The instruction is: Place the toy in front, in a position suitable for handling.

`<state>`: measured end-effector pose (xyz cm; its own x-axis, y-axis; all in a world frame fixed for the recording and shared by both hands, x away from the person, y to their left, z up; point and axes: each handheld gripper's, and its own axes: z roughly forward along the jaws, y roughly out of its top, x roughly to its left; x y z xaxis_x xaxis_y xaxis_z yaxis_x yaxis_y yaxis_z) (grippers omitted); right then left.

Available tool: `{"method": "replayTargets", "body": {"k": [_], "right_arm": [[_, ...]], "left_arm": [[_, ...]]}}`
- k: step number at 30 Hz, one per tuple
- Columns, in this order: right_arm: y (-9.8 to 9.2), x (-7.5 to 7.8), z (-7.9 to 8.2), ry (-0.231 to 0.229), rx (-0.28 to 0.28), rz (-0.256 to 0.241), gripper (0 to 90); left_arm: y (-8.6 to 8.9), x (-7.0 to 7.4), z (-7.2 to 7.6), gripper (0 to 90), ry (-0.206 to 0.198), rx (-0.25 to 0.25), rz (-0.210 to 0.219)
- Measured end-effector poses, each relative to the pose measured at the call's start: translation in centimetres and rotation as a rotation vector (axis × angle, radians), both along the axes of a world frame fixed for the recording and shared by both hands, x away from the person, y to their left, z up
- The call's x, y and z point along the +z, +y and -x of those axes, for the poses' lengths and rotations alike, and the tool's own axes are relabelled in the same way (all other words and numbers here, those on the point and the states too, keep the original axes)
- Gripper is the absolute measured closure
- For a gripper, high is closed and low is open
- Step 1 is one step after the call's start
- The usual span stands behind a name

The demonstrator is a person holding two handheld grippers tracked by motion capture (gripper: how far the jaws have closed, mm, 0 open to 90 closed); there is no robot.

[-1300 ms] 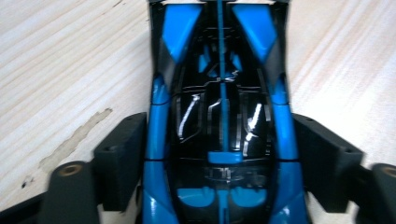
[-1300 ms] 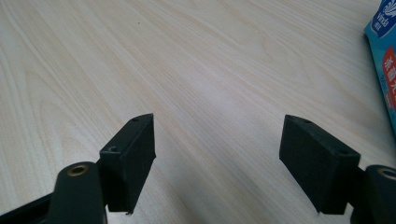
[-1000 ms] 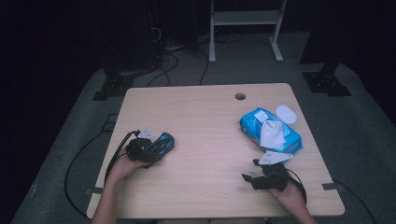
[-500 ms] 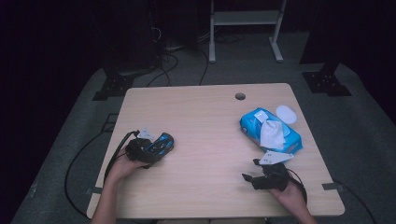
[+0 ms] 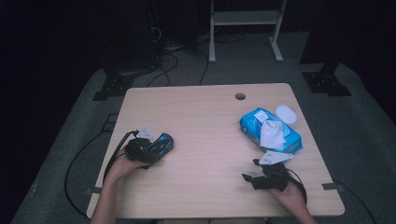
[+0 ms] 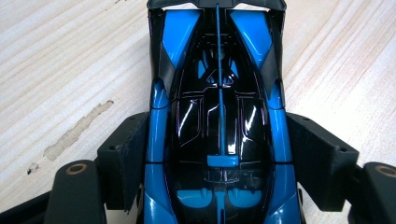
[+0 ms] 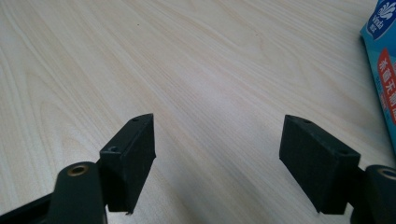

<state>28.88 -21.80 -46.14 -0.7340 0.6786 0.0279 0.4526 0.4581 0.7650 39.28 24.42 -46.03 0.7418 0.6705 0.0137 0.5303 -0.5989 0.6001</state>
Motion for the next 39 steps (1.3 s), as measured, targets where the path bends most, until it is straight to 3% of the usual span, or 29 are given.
{"method": "replayTargets", "body": {"k": [2,4,8,15,16,19,25,34,39], "right_arm": [[0.0,0.0,0.0,0.003,-0.001,-0.001,25.8],[0.0,0.0,-0.1,0.003,-0.002,-0.003,25.8],[0.0,-0.1,-0.1,0.010,-0.002,-0.002,25.8],[0.1,0.0,-0.1,0.005,0.001,-0.003,25.8],[0.0,0.1,0.0,0.003,-0.002,-0.004,25.8],[-0.1,0.1,0.0,-0.001,-0.002,-0.008,25.8],[-0.2,0.1,-0.1,-0.002,-0.005,-0.013,25.8],[-0.3,0.2,0.0,-0.005,-0.004,-0.016,25.9],[-0.3,0.2,0.0,-0.006,-0.006,-0.020,25.8]], "left_arm": [[0.0,0.0,0.0,25.5,0.006,0.002,0.001],[-0.2,-0.1,-0.1,21.5,0.030,-0.029,-0.041],[-0.5,0.0,-0.4,18.9,0.045,-0.060,-0.059],[-0.6,0.3,-1.1,23.4,0.066,-0.092,-0.088],[-0.6,0.5,-1.1,24.8,0.062,-0.099,-0.109],[-0.5,0.5,-1.1,25.7,0.058,-0.100,-0.105],[0.0,0.7,-1.0,26.4,0.044,-0.093,-0.049],[0.1,1.0,-0.9,26.6,0.040,-0.096,-0.053],[0.2,1.4,-0.9,26.6,0.025,-0.093,-0.004]]}}
